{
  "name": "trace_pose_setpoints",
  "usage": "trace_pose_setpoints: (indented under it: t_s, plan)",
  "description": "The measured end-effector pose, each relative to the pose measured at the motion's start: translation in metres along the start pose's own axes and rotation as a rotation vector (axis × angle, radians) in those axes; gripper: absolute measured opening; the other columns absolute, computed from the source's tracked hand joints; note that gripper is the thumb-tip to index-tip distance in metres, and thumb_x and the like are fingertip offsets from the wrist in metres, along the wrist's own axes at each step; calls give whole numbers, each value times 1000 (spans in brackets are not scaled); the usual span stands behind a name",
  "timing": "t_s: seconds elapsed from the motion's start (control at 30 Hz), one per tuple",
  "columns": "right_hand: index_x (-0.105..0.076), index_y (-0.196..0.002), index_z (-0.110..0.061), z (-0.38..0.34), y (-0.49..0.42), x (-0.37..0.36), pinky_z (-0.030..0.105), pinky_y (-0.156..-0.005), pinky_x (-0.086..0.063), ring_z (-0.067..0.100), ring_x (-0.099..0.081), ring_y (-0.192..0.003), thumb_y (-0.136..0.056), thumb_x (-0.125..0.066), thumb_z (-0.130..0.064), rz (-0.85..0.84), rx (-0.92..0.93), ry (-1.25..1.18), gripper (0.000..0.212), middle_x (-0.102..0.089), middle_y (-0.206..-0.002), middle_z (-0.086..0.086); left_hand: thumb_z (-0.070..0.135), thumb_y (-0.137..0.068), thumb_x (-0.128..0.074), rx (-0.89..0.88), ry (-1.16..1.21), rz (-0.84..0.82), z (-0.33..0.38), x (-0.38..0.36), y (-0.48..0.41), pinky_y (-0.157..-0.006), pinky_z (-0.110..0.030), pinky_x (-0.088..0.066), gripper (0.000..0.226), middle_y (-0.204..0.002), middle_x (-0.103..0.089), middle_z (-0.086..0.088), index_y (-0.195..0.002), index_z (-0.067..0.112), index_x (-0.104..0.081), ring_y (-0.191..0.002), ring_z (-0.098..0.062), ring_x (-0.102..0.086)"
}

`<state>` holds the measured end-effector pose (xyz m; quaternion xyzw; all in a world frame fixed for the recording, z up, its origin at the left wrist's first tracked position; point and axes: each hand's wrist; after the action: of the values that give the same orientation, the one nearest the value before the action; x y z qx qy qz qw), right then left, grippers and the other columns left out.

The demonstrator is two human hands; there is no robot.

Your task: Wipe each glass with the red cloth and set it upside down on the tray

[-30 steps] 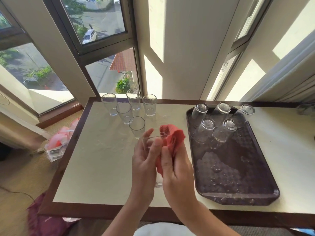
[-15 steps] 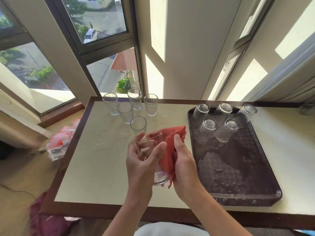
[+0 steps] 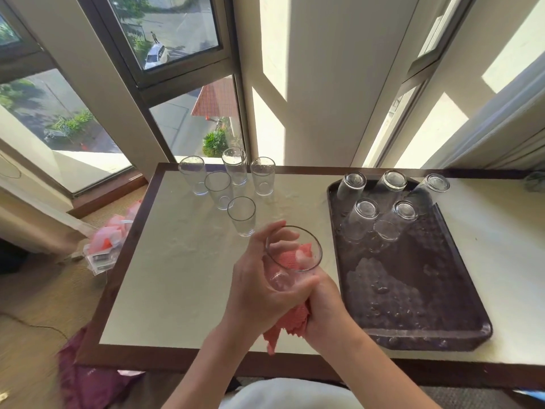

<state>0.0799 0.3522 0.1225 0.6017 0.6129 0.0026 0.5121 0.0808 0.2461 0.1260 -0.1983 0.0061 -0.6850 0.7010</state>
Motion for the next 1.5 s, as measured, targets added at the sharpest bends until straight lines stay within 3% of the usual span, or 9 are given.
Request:
trace_pose_setpoints:
  t_s: [0.1, 0.3, 0.47, 0.67, 0.83, 1.0, 1.27, 1.4, 1.5]
  plan:
    - [-74, -100, -12, 2, 0, 3, 32, -62, -53, 24, -68, -70, -85, -60, -37, 48, 32, 41, 32, -70, -86, 10, 12, -69, -85, -49, -96, -50, 2, -4, 1, -85, -29, -58, 84, -119, -65, 8, -138, 27, -39, -103, -10, -69]
    - [-77, -90, -9, 3, 2, 13, 33, -61, -52, 27, -70, -72, -96, -54, -41, 229, 79, 209, 40, -74, -85, 15, 31, -73, -80, 49, 36, -100, -8, -7, 8, -71, -38, -64, 75, -109, -65, 12, -134, 37, -37, -89, -13, -74]
    - [-72, -105, 0, 3, 7, 24, 52, -93, -54, 43, -69, -100, -101, -47, -37, 319, 113, 135, 45, -73, -101, 25, 47, -66, -83, 158, 76, -161, -16, 0, 2, -73, -39, -62, 75, -101, -66, 9, -130, 42, -42, -81, -14, -72]
    - [-70, -102, -5, -8, 26, 34, 51, -67, -53, 36, -65, -69, -93, -49, -53, 210, 310, 254, 54, -72, -92, 26, 46, -64, -87, 289, -251, -515, -20, 29, -6, -82, -37, -59, 84, -94, -63, 21, -131, 58, -37, -78, -7, -62]
    - [-48, -136, -49, 12, 33, 26, 13, -64, -43, -5, -48, -70, -88, -43, -61, -45, 452, 808, 50, -57, -124, -26, 53, -64, -82, 212, -602, -653, -2, 24, -5, -78, -28, -53, 75, -102, -59, 17, -129, 48, -45, -85, -7, -58]
    - [-58, -104, -38, 6, 12, 25, 22, -80, -44, 2, -58, -84, -79, -39, -68, -17, 369, 748, 43, -64, -76, -27, 44, -62, -86, 175, -585, -622, 0, 22, 0, -68, -15, -46, 77, -95, -60, 20, -130, 44, -49, -76, 2, -53]
    - [-33, -147, -43, 32, 17, 22, 20, -111, -31, -7, -37, -136, -93, -35, -58, -52, 620, 995, 56, -40, -148, -25, 45, -58, -87, 230, -582, -519, -21, 26, 2, -68, -28, -52, 55, -88, -63, 15, -105, 32, -62, -69, -4, -54]
    - [-66, -112, -23, 17, -7, 21, 28, -71, -48, 14, -59, -79, -96, -43, -53, 23, 393, 685, 41, -61, -86, -5, 46, -56, -84, 239, -505, -519, -24, 25, 6, -64, -14, -44, 61, -87, -62, 19, -111, 35, -60, -70, 3, -55]
    - [-65, -104, -11, 14, -23, 27, 38, -71, -53, 33, -61, -81, -104, -40, -33, -11, 222, 550, 34, -65, -82, 9, 47, -56, -87, 373, -392, -468, -32, 25, 10, -59, -13, -43, 45, -78, -67, 17, -92, 31, -64, -62, 4, -58]
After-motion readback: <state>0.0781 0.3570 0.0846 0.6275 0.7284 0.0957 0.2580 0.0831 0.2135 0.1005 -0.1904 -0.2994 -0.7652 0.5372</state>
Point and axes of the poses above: each hand's wrist, its own y-axis away from the middle knuckle, its own x-axis out of the back of the hand, z = x × y
